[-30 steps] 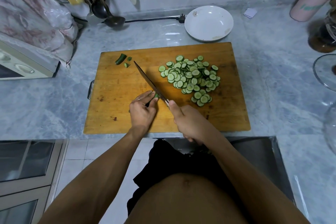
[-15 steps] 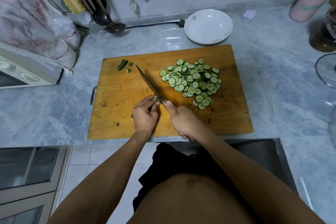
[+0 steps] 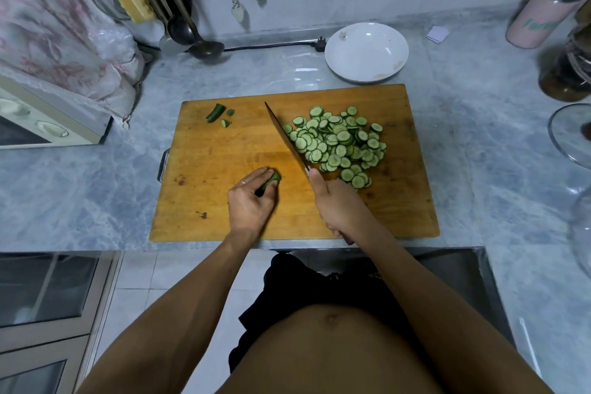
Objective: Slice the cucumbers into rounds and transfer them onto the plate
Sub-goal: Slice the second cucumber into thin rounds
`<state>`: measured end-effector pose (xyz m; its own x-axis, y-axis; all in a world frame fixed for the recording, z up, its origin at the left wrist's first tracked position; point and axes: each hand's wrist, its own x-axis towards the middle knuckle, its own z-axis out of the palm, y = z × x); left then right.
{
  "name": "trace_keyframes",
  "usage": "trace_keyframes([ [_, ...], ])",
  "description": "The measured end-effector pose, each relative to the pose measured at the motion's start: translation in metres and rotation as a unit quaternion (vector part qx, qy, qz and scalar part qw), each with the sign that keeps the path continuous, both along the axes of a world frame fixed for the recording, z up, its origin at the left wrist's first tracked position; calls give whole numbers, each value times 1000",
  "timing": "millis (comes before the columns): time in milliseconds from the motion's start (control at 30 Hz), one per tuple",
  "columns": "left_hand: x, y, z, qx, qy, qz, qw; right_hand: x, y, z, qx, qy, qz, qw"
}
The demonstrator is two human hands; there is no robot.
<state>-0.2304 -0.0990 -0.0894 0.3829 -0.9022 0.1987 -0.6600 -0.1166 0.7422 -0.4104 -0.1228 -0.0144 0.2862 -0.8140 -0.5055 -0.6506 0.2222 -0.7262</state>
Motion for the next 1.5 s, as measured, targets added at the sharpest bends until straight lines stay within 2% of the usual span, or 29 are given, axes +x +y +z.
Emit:
trace_keyframes([
  [233, 4, -4, -2, -7, 3, -15, 1000, 1, 13, 15, 36, -55, 19, 998],
  [567, 6, -4, 1, -6, -8, -15, 1000, 3, 21, 25, 36, -30, 49, 998],
  [767, 3, -6, 2, 5, 48, 33, 998, 6, 24, 27, 34, -37, 55, 997],
  [933, 9, -8, 4, 15, 79, 33, 996, 12, 26, 25, 25, -47, 48, 997],
  [1100, 24, -22, 7, 23, 62, 7, 998, 21, 12, 21, 42, -55, 40, 997],
  [1333, 30, -41, 7, 11, 59, 27, 998, 38, -13, 22, 46, -67, 24, 996],
  [1500, 30, -41, 6, 14, 41, 15, 999, 43, -3, 18, 50, -50, 23, 997],
])
